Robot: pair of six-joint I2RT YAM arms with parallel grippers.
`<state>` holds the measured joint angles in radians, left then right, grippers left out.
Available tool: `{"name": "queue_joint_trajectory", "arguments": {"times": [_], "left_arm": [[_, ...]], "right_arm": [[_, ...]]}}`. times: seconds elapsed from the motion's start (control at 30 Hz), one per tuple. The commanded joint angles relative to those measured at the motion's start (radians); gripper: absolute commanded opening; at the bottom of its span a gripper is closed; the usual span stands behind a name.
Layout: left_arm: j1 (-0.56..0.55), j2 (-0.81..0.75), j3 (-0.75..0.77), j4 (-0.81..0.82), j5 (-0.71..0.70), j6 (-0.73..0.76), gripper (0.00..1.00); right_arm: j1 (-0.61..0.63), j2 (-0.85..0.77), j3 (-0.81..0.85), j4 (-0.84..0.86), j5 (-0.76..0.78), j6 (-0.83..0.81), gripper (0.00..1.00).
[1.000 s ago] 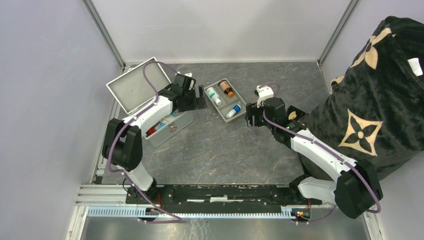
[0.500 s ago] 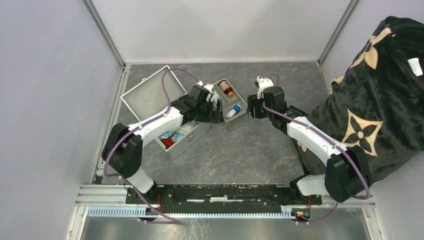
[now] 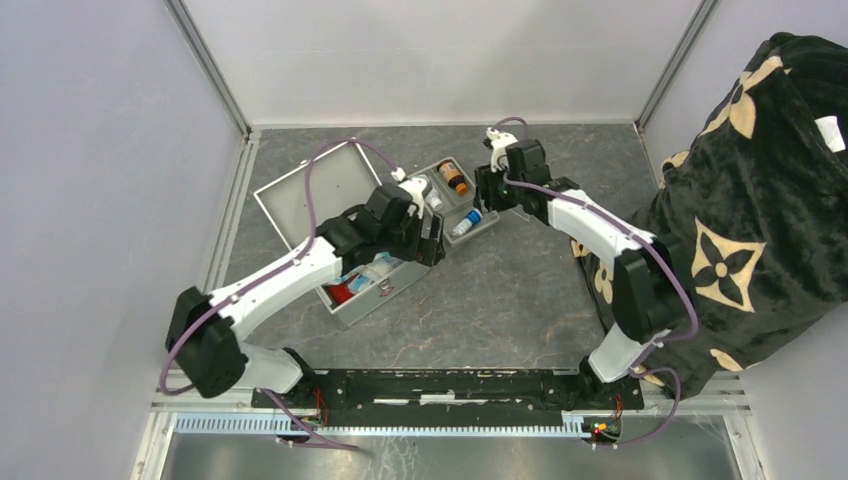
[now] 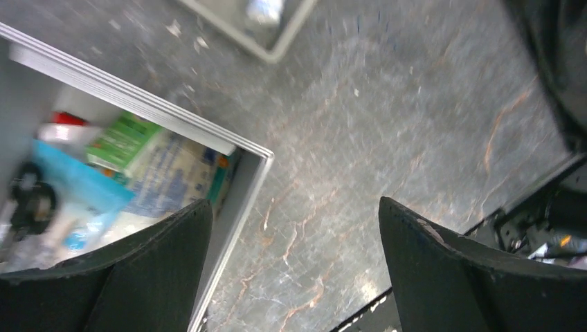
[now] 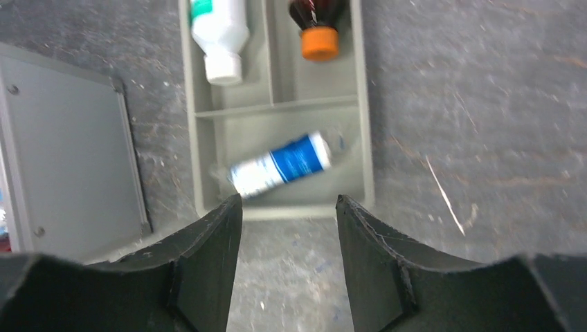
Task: Organize the medicine kit
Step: Move the medicine box to the center of the board, then pick up the medicine box compartment at the center of the board.
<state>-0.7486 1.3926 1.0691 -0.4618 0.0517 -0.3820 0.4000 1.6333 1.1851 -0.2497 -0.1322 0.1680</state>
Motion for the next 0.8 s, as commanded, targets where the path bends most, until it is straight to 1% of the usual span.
{"name": "queue_joint_trajectory", "arguments": {"times": [0.0, 0.07, 0.13, 0.17, 0.23, 0.3, 0.37, 0.47, 0.53, 0.77], "left_arm": [[0.004, -0.109, 0.114, -0.037, -0.205, -0.058, 0.95], [0.026, -0.143, 0.117, -0.054, -0.263, -0.104, 0.96], [0.069, -0.173, 0.106, -0.095, -0.315, -0.164, 0.95], [0.102, -0.186, 0.094, -0.135, -0.336, -0.214, 0.95], [0.194, -0.215, 0.059, -0.183, -0.332, -0.281, 0.94], [0.279, -0.263, 0.019, -0.218, -0.322, -0.326, 0.92], [0.327, -0.324, -0.004, -0.253, -0.351, -0.349, 0.92], [0.360, -0.373, -0.006, -0.322, -0.410, -0.372, 0.91], [0.377, -0.387, -0.003, -0.367, -0.425, -0.383, 0.91], [0.391, -0.414, -0.029, -0.465, -0.459, -0.415, 0.91]], "right_arm": [[0.035, 0.122, 0.168, -0.036, -0.050, -0.061, 0.56], [0.043, 0.190, 0.239, -0.061, -0.048, -0.072, 0.51], [0.046, 0.255, 0.309, -0.087, -0.052, -0.085, 0.49], [0.050, 0.289, 0.345, -0.103, -0.049, -0.092, 0.48], [0.057, 0.347, 0.413, -0.134, -0.047, -0.103, 0.46], [0.062, 0.393, 0.464, -0.153, -0.046, -0.111, 0.44], [0.066, 0.429, 0.500, -0.157, -0.043, -0.113, 0.40], [0.068, 0.488, 0.556, -0.172, -0.031, -0.113, 0.34], [0.068, 0.523, 0.591, -0.182, -0.028, -0.113, 0.31], [0.072, 0.597, 0.637, -0.188, -0.028, -0.115, 0.30]]}}
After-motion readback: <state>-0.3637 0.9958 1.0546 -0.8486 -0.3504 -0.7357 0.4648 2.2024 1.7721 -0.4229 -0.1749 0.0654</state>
